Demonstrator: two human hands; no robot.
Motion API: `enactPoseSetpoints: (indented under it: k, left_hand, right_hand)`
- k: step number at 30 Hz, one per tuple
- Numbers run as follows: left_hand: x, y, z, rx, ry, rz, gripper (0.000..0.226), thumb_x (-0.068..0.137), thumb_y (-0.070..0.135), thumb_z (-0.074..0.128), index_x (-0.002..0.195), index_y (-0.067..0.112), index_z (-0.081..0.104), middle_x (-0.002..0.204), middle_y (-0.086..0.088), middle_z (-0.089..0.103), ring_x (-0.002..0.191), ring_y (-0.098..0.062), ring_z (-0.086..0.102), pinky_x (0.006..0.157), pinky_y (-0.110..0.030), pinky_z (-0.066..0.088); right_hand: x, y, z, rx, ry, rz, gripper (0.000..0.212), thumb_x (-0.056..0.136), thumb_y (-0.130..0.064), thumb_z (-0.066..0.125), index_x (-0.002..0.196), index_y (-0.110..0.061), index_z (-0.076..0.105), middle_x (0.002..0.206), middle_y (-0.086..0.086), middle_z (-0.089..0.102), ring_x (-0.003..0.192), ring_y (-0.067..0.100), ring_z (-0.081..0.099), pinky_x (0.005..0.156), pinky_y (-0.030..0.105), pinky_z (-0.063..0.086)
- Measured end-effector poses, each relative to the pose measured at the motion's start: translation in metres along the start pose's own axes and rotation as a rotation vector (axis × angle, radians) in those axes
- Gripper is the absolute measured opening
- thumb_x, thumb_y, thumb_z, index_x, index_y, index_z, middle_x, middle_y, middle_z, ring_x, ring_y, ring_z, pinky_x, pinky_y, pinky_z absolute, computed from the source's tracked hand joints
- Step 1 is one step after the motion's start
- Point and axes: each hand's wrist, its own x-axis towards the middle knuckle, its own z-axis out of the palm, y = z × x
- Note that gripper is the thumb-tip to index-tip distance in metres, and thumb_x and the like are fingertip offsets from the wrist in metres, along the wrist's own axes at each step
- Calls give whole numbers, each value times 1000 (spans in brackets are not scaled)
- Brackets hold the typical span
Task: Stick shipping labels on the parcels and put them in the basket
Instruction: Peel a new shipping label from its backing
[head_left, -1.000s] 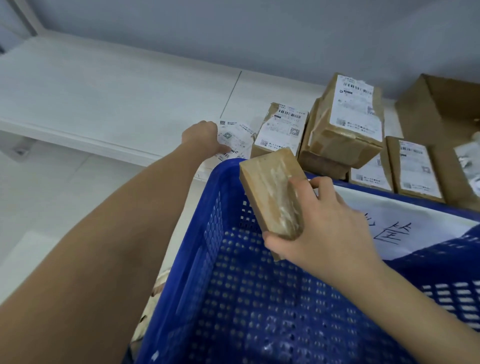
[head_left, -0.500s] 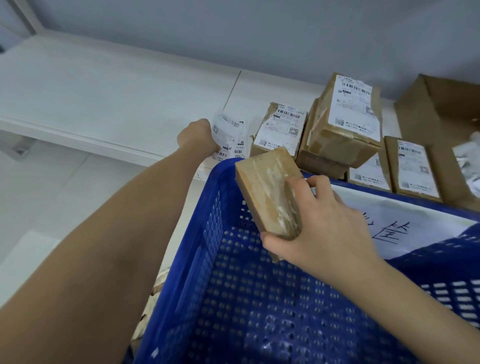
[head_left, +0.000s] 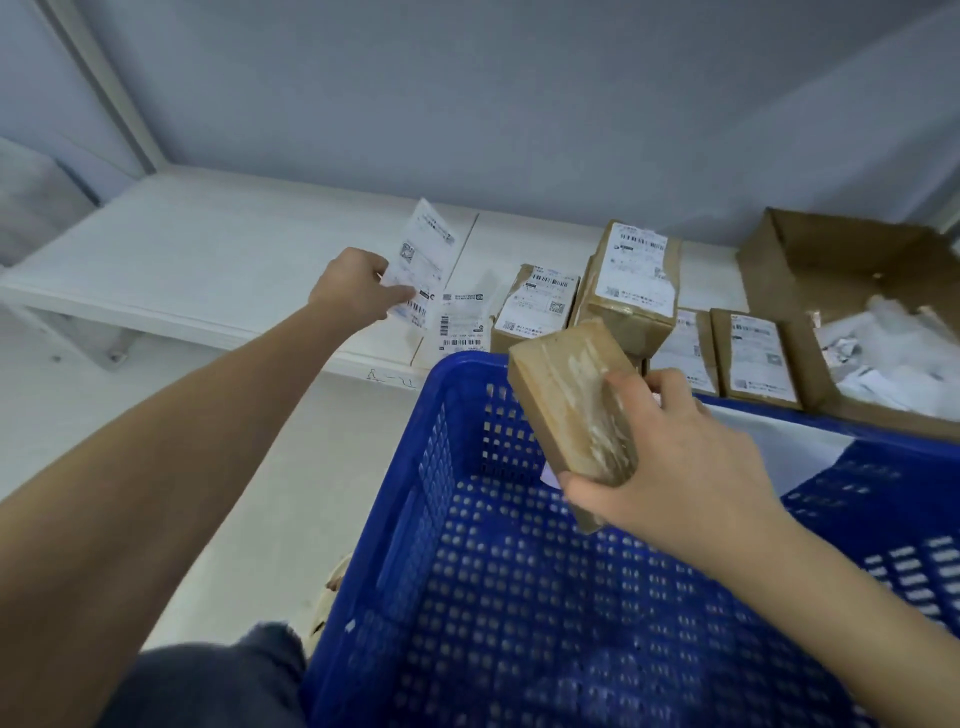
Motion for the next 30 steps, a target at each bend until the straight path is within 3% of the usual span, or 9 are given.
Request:
enactPoseSetpoints:
  k: [3,7,11,15,19,23,28,30]
  left_hand:
    - [-33,24,-14,-81,-8,65,24,88,23,70,71,13,56,71,-2,61,56,-12,57,40,-12,36]
    - [-87,59,-22,-200,-42,139,5,90,16,67,90,12,63,74,7,61,52,-4,53,40,-9,36]
    - [-145,92,-15,-317,-149,167,8,90,10,65,98,11,66,80,10,64,48,7,56,43,-9,40]
    - [-188,119,2,-420,-280,168,10,87,12,68,95,16,71,85,10,72,63,4,65,50,-10,46]
    - [-219,139,29,-515,-380,83,8,88,15,67,89,22,71,86,9,75,71,2,67,56,-11,48]
    - [-235,151,52,-634,-479,-66,12,89,14,66,98,12,72,93,2,76,87,-11,71,79,-28,56]
    - [-248,152,81,-703,-680,-199,17,89,11,62,104,8,71,100,-3,75,92,-15,71,76,-28,59]
    - [-250,150,91,-771,-751,-289,25,87,11,63,110,5,68,105,-8,73,96,-20,70,80,-35,59]
  right_hand:
    - [-19,13,-14,-2,12,28,83,72,-73,52,136,-31,19,127,-2,31,103,15,47,68,26,41]
    - [-45,35,-28,-28,25,68,83,73,-74,50,137,-31,20,126,-3,31,97,13,46,62,24,38]
    - [-71,60,-35,-46,37,118,84,71,-76,50,136,-32,19,125,-4,32,86,11,40,56,22,34]
    - [-97,83,-34,-1,38,166,87,70,-75,53,138,-32,19,120,-4,33,88,11,42,59,24,40]
    - [-119,105,-25,36,28,210,87,69,-76,54,137,-33,20,122,-5,34,90,11,42,64,25,40]
    - [-126,126,-9,101,20,260,86,70,-73,58,137,-31,23,119,-4,35,88,11,40,64,26,38]
    - [-118,141,5,197,29,267,86,69,-69,63,136,-29,27,123,-2,38,99,16,49,66,28,38]
    - [-115,141,6,237,55,245,87,68,-68,64,137,-29,27,123,-3,38,103,15,50,67,28,38]
